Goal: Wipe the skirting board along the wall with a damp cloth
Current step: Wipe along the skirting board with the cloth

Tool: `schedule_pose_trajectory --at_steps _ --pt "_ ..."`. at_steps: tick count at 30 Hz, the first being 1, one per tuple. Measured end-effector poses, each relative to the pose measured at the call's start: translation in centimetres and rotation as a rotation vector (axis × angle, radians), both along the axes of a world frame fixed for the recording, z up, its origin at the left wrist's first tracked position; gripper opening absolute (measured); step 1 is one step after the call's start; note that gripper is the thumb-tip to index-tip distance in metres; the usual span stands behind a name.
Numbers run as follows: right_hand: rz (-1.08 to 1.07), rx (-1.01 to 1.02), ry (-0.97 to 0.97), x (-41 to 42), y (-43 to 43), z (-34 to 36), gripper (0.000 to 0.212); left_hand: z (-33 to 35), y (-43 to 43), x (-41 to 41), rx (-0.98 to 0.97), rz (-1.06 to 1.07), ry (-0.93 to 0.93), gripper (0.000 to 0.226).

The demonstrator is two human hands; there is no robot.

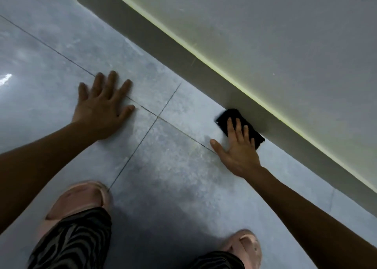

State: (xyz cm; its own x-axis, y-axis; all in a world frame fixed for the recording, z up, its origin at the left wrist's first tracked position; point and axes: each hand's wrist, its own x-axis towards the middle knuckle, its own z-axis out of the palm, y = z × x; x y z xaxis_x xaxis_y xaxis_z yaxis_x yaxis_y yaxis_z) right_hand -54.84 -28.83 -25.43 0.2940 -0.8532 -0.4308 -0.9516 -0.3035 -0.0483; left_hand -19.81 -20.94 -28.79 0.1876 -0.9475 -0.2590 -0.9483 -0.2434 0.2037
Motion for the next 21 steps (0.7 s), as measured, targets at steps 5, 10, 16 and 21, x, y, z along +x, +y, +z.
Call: schedule_pose_trajectory --at_steps 5,10,16,21 --pt "0.174 0.086 -0.035 7.6 -2.3 0.1 0.096 0.2 0.1 -0.1 -0.017 0.018 -0.005 0.067" --pt "0.212 0.136 -0.076 14.8 -3.7 -0.3 0.093 0.2 0.3 0.1 -0.06 0.146 0.007 0.063" --pt "0.15 -0.035 -0.076 10.1 -1.2 -0.6 0.087 -0.2 0.4 3.2 -0.069 0.204 0.009 0.065" --pt "0.058 -0.029 -0.005 8.2 -0.3 -0.1 0.097 -0.2 1.3 5.1 -0.02 0.133 -0.008 0.068"
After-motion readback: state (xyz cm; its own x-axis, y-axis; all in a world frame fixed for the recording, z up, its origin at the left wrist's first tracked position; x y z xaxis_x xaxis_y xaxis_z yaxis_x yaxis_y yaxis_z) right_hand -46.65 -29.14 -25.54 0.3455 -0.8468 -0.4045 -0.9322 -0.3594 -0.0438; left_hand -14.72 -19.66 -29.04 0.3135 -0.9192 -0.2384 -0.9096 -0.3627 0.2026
